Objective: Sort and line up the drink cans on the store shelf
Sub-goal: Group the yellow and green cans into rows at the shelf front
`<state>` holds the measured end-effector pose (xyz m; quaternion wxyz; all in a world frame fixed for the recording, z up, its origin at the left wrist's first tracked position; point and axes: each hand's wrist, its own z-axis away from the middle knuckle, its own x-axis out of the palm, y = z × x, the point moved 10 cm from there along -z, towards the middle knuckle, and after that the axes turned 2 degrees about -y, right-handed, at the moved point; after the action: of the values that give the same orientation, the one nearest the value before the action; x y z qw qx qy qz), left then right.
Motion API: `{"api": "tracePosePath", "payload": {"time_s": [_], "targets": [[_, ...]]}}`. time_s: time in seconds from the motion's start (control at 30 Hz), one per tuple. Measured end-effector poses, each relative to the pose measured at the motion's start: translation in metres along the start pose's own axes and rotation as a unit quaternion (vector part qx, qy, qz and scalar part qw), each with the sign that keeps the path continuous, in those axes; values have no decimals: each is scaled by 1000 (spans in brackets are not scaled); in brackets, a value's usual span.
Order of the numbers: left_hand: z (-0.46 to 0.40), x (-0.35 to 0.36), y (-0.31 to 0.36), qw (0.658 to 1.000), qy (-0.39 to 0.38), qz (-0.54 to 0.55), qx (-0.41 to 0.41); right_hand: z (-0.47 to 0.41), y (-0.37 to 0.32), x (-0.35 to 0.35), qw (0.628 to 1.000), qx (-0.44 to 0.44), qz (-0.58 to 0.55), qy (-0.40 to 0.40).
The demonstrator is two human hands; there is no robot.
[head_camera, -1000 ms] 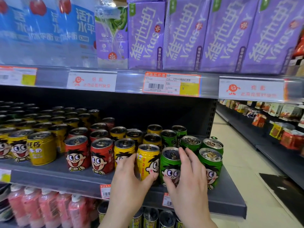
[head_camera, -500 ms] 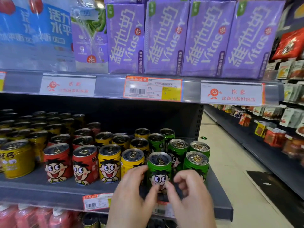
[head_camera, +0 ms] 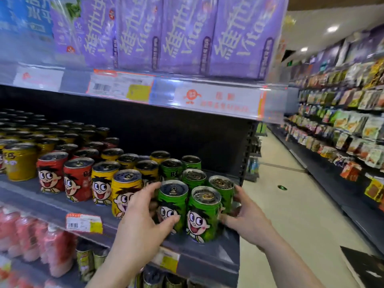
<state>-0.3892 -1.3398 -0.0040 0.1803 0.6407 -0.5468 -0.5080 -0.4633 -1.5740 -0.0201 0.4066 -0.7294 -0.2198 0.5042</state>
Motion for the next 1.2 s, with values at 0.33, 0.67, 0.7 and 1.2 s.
{"api": "tracePosePath", "payload": {"time_s": [0.33,0.67,0.7,1.2], "targets": [[1,16,10,995,-35,95,-23,-9,4,-8,992,-36,-78,-93],[-13,0,21,994,-8,112,-5,-78,11,-27,987,-43,-149,-32],[-14,1,22,994,-2,108,-6,-86,11,-26,987,-45,-147,-38],[-60,-1,34,999,24,-13,-22,-157,11,33,949,-13,-261,-174]]}}
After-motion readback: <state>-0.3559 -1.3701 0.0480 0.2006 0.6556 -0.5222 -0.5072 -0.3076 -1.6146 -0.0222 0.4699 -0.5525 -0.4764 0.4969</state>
